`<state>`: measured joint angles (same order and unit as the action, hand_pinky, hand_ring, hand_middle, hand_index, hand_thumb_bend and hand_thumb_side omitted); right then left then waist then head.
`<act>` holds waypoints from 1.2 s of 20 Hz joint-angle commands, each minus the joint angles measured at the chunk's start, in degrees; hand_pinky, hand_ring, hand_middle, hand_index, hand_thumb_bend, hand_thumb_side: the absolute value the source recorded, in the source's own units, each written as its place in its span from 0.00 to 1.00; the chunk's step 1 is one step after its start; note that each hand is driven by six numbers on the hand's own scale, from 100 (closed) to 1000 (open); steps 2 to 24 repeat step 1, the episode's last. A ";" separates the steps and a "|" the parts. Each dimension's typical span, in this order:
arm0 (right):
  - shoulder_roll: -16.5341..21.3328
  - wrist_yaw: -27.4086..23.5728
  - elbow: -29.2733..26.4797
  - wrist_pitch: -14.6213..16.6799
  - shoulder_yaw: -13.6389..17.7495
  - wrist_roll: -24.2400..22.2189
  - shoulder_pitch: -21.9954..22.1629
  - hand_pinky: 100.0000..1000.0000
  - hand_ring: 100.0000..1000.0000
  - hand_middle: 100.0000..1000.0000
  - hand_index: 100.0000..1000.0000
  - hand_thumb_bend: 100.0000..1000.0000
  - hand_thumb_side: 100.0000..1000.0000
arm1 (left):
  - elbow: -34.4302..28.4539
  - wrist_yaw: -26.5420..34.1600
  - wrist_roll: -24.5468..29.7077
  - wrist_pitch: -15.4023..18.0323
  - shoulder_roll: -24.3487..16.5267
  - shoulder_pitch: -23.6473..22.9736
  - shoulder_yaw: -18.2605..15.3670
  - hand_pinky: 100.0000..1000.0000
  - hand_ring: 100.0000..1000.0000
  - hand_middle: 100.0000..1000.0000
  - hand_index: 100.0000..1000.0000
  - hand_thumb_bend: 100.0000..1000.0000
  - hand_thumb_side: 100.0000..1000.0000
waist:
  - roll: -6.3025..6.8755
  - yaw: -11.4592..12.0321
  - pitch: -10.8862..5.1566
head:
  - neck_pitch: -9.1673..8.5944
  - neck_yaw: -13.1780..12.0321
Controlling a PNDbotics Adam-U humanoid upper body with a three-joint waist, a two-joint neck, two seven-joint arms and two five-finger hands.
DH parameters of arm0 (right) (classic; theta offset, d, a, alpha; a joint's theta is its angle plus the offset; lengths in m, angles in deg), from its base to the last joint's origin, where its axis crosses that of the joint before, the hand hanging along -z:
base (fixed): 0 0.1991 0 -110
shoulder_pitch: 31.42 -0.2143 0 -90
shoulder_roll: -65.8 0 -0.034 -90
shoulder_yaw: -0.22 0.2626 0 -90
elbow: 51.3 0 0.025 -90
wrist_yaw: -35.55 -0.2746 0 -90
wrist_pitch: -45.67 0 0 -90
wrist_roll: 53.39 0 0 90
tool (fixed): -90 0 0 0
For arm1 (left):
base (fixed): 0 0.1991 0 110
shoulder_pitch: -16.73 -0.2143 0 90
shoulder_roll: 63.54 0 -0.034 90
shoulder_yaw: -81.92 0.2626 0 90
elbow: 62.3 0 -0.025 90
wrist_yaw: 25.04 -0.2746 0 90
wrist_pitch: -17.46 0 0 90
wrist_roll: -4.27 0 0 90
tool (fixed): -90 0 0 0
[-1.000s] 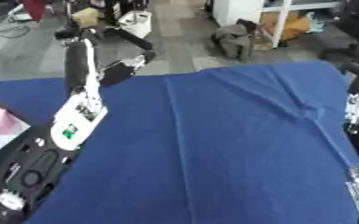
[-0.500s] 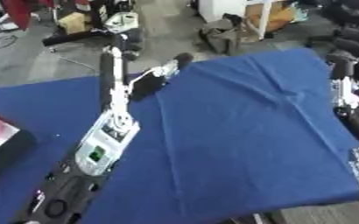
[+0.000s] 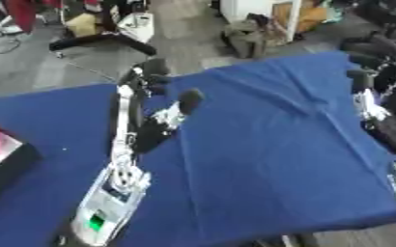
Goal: Pick up the objects with one hand, pass them to the other hand, and then place them into the box on the other side of the table.
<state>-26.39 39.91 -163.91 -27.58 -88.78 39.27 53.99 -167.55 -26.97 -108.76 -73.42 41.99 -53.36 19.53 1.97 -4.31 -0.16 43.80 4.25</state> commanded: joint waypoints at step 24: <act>0.01 -0.38 -0.75 0.21 0.38 -1.27 0.00 0.71 0.79 0.77 0.92 0.00 0.41 | -4.98 3.09 3.03 -1.46 -1.87 -0.70 0.07 0.58 0.58 0.55 0.69 0.95 0.62 | -0.90 0.47 -0.04 | 0.31 0.49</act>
